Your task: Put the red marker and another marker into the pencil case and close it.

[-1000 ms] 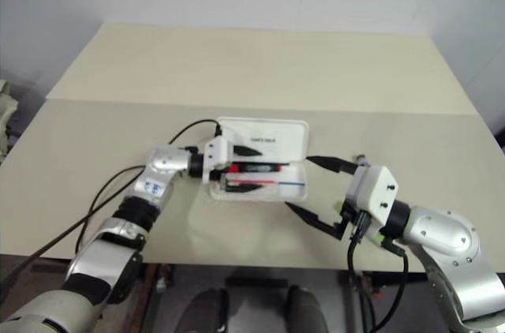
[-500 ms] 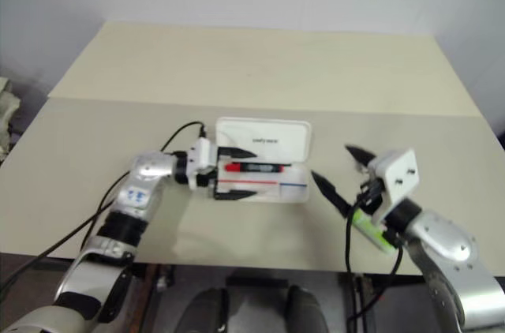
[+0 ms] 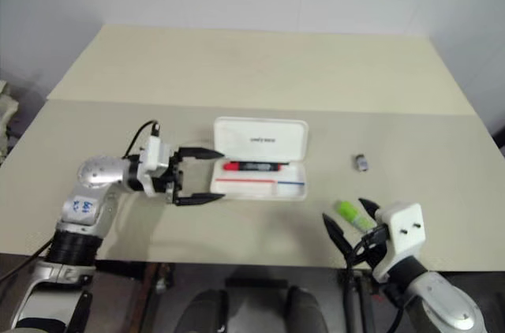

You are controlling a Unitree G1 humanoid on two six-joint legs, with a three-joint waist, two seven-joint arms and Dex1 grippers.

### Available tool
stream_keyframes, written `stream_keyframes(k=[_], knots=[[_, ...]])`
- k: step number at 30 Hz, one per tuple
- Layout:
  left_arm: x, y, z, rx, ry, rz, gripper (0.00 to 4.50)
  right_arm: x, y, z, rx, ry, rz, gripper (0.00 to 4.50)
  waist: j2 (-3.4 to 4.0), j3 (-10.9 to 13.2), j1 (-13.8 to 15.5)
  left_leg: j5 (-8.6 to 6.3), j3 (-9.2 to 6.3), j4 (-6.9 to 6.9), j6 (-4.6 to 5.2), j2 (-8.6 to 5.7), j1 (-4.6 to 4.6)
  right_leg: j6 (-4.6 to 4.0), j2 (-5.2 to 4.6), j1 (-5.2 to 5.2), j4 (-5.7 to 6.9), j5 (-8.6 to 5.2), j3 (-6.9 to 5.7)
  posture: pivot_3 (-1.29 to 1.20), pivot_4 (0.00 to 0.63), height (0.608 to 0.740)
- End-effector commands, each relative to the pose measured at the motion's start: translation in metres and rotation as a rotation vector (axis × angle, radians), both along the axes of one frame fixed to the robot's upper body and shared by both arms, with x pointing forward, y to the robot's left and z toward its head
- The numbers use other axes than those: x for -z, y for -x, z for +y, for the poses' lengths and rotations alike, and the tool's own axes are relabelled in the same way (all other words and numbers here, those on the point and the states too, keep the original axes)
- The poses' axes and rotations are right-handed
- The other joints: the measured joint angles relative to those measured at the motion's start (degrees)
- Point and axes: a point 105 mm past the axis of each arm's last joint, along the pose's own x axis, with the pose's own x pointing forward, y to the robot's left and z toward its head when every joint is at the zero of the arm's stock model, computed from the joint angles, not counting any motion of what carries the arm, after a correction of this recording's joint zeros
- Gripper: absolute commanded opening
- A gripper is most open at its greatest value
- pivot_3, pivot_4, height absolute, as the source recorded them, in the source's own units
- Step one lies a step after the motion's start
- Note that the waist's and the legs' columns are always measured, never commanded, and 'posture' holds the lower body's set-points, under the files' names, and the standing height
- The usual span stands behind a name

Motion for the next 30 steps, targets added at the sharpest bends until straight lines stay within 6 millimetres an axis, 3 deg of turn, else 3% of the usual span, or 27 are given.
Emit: stream_keyframes(k=[1,7,16,25,30], knots=[[-0.014,0.010,0.006,0.032,0.012,-0.030,4.48,0.008,0.005,-0.005,-0.033,0.004,-0.008,4.50,-0.03,-0.02,-0.06,0.00,0.00,-0.01,0.00,0.00,0.01,-0.01,0.01,0.00,-0.01,0.00,0.00,0.00,0.150,0.740],[-0.015,0.017,0.024,0.054,-0.039,-0.005,4.48,0.022,0.004,-0.014,-0.138,0.042,-0.009,4.50,-0.02,-0.02,-0.17,-0.01,0.02,-0.08,-0.01,0.01,0.01,-0.05,0.03,-0.06,0.01,-0.04,0.01,0.00,0.150,0.740],[-0.012,0.021,0.037,0.053,-0.083,-0.001,4.48,0.027,-0.017,-0.058,-0.278,0.172,0.011,4.50,-0.02,-0.02,-0.04,0.00,0.09,-0.04,-0.01,0.01,0.01,-0.04,0.03,-0.03,-0.07,-0.03,0.07,0.00,0.150,0.740],[-0.010,0.030,0.045,0.028,-0.097,0.024,4.48,0.034,-0.025,-0.065,-0.360,0.154,0.070,4.50,-0.02,-0.01,-0.08,-0.01,0.11,-0.05,-0.02,0.00,0.03,0.18,0.02,-0.08,0.06,0.08,0.08,0.00,0.150,0.740],[-0.012,0.035,0.050,0.011,-0.102,0.042,4.48,0.049,-0.019,-0.059,-0.463,0.117,0.197,4.50,-0.02,-0.02,-0.09,-0.01,0.11,-0.01,-0.02,0.01,0.04,0.10,0.02,-0.06,0.06,0.04,0.09,0.00,0.150,0.740]])
